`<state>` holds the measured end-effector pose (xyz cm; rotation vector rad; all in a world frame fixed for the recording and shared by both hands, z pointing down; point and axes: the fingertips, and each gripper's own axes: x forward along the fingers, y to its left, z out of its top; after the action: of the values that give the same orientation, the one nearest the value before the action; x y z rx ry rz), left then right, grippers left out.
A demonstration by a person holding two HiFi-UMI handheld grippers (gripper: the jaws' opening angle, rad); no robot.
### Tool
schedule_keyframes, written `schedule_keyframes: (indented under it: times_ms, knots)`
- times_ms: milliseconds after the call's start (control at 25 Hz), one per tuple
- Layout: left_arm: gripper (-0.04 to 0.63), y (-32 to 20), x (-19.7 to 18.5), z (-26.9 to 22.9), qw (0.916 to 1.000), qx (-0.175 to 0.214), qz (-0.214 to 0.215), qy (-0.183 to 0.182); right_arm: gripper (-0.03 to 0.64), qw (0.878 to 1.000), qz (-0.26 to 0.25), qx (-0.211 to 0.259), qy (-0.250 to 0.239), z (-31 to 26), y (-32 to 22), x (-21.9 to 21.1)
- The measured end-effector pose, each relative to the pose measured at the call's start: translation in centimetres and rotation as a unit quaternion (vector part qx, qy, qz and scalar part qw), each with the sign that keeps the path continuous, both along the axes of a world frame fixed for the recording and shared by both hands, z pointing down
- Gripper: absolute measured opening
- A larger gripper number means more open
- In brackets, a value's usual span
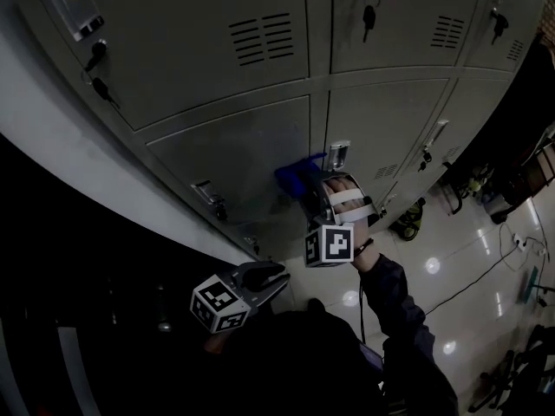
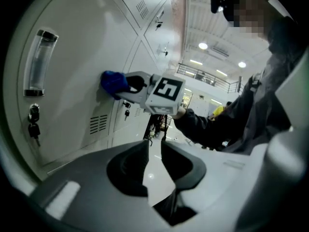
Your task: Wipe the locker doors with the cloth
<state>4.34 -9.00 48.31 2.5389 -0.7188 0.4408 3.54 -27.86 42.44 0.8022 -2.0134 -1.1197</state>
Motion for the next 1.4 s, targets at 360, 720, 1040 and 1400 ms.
schedule_keyframes:
  times_ms: [360, 720, 1040, 1400]
  knots:
    - [0.055, 0.3, 0.0, 0.6, 0.9999, -0.012, -0.004, -0.002, 0.124, 0.997, -0.002, -0.057, 0.05, 10.7, 0.5, -0.4]
    - [0.055, 0.3, 0.3, 1.0, 0.9998, -0.016, -0.007, 0.002, 0.124, 0.993, -0.006, -0.105, 0.057, 17.1, 0.8, -0.2]
    - [0.055, 0.6, 0.7, 1.3, 0.9996, -0.024, -0.013, -0.001, 0.124, 0.985, -0.004, -0.161, 0.063, 20.7, 0.8, -0.1]
    - [0.055, 1.1, 1.3, 1.3, 0.9995, -0.02, -0.025, -0.001, 0.126, 0.984, -0.02, -0.171, 0.044, 18.4, 2.7, -0.1]
